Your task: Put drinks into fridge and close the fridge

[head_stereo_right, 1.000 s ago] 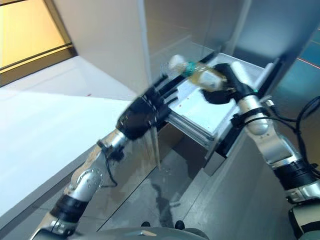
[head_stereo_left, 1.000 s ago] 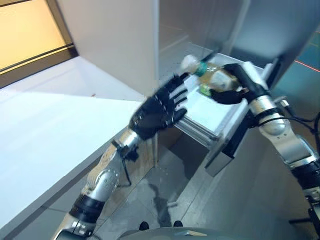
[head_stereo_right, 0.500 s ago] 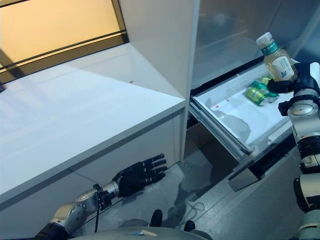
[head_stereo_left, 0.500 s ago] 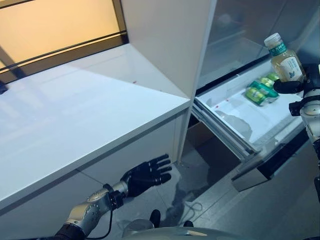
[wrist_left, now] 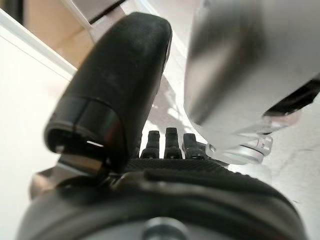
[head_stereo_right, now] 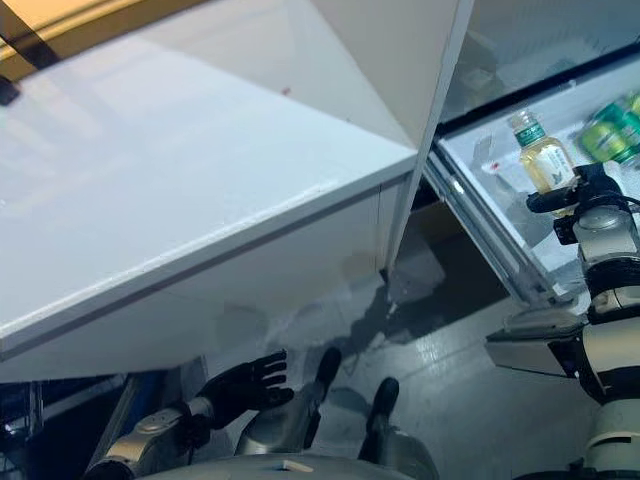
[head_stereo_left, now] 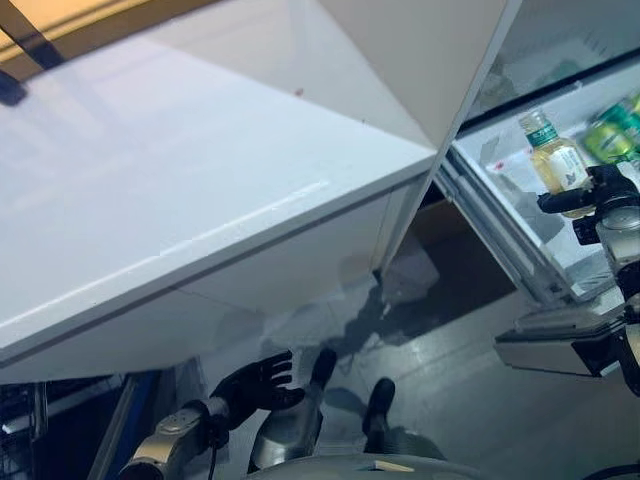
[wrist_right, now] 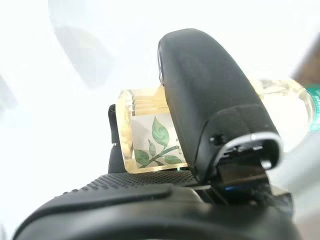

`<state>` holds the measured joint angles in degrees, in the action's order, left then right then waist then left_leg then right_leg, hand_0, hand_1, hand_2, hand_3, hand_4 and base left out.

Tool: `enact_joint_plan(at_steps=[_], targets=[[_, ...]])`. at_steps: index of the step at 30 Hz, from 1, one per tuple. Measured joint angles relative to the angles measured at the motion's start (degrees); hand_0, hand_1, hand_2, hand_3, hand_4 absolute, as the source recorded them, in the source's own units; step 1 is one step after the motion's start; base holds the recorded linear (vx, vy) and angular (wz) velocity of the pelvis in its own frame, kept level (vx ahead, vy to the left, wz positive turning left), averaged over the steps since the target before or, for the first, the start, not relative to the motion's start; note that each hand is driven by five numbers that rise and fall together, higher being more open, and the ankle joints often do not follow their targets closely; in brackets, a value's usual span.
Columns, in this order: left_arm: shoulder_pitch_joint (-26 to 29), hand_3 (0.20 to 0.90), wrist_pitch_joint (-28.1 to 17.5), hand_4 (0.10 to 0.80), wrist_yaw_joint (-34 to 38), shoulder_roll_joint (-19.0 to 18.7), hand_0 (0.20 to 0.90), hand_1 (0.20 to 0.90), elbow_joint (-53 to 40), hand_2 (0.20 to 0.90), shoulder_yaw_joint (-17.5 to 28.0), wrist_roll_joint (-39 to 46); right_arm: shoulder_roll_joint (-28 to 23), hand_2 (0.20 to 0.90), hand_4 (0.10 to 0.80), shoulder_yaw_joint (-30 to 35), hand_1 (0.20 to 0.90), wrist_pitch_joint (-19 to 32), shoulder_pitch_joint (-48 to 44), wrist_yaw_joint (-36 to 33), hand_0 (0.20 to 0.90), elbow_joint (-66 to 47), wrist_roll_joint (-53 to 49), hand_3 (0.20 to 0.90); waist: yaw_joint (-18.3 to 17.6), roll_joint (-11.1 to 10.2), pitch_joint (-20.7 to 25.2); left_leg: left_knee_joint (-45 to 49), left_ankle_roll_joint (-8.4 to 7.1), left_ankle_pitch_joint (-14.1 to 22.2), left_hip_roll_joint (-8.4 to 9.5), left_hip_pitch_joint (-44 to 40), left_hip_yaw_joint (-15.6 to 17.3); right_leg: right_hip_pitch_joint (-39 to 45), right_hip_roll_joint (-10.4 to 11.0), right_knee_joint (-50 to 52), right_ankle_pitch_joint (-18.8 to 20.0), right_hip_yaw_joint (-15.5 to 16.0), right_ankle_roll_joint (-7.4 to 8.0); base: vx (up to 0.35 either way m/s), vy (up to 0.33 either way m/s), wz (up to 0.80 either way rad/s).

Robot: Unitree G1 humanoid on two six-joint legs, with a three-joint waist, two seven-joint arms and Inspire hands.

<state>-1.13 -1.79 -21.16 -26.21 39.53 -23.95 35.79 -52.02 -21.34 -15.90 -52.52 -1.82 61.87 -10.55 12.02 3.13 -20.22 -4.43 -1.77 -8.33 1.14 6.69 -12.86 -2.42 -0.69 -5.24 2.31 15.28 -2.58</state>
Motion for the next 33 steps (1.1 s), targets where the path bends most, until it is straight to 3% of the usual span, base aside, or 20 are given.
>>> enact_joint_plan(at_steps=[9, 10, 11, 23, 33], targets=[[7.5, 0.900, -1.2, 0.800, 4.2, 0.8, 0.900, 0.900, 0.7, 0.900, 3.3, 0.1, 1.7, 0.300, 0.100, -1.1, 0.300, -4.8, -4.5, 9.6, 0.300, 5.7, 7.6, 0.200, -0.8, -2.7, -2.8, -0.2, -0.05, 0.0, -0.05, 0.1, 0.7, -0.2, 0.0, 0.0, 0.0, -0.4, -0.04, -0.036, -0.015, -0.02], [8.0, 0.900, -1.2, 0.800, 4.7, 0.8, 0.900, 0.900, 0.8, 0.900, 3.5, 0.0, 1.8, 0.519, 0.355, -2.3, 0.519, -5.2, -4.6, 10.7, 0.519, 5.6, 9.9, 0.455, -0.8, -2.7, -2.8, -0.2, -0.05, 0.0, -0.05, 0.0, 0.9, -0.2, 0.1, 0.0, 0.1, -0.4, -0.03, -0.030, 0.005, -0.04], [8.2, 0.900, -1.2, 0.800, 5.0, 0.8, 0.900, 0.900, 0.8, 0.900, 3.7, 0.1, 1.8, 0.900, 0.800, -2.3, 0.900, -5.3, -4.7, 11.2, 0.900, 5.7, 11.0, 0.900, -0.8, -2.7, -2.8, -0.2, -0.05, 0.0, -0.05, 0.0, 1.0, -0.2, 0.1, 0.0, 0.1, -0.5, -0.01, -0.020, 0.006, -0.04], [7.9, 0.900, 1.7, 0.800, 6.8, 1.4, 0.900, 0.900, 9.6, 0.900, 6.9, -5.2, 2.1, 0.900, 0.800, -4.5, 0.900, -5.8, -6.2, 17.2, 0.900, 3.9, 14.9, 0.900, -1.4, -2.7, -2.8, -0.2, -0.04, 0.0, -0.31, -1.9, 3.7, 1.1, 0.0, 0.0, 0.5, -2.1, 0.00, 0.010, 0.006, -0.07], [5.2, 0.900, 4.0, 0.800, 7.4, 3.7, 0.900, 0.900, 13.4, 0.900, 13.6, -8.9, -1.2, 0.900, 0.800, -2.9, 0.900, -6.0, -6.3, 16.6, 0.900, -17.0, 0.2, 0.900, -4.5, -3.8, -2.2, -0.6, 0.55, 0.6, -0.65, -6.8, 6.7, 4.9, -0.1, 0.0, 0.6, -4.5, 0.11, 0.043, 0.037, -0.12]])
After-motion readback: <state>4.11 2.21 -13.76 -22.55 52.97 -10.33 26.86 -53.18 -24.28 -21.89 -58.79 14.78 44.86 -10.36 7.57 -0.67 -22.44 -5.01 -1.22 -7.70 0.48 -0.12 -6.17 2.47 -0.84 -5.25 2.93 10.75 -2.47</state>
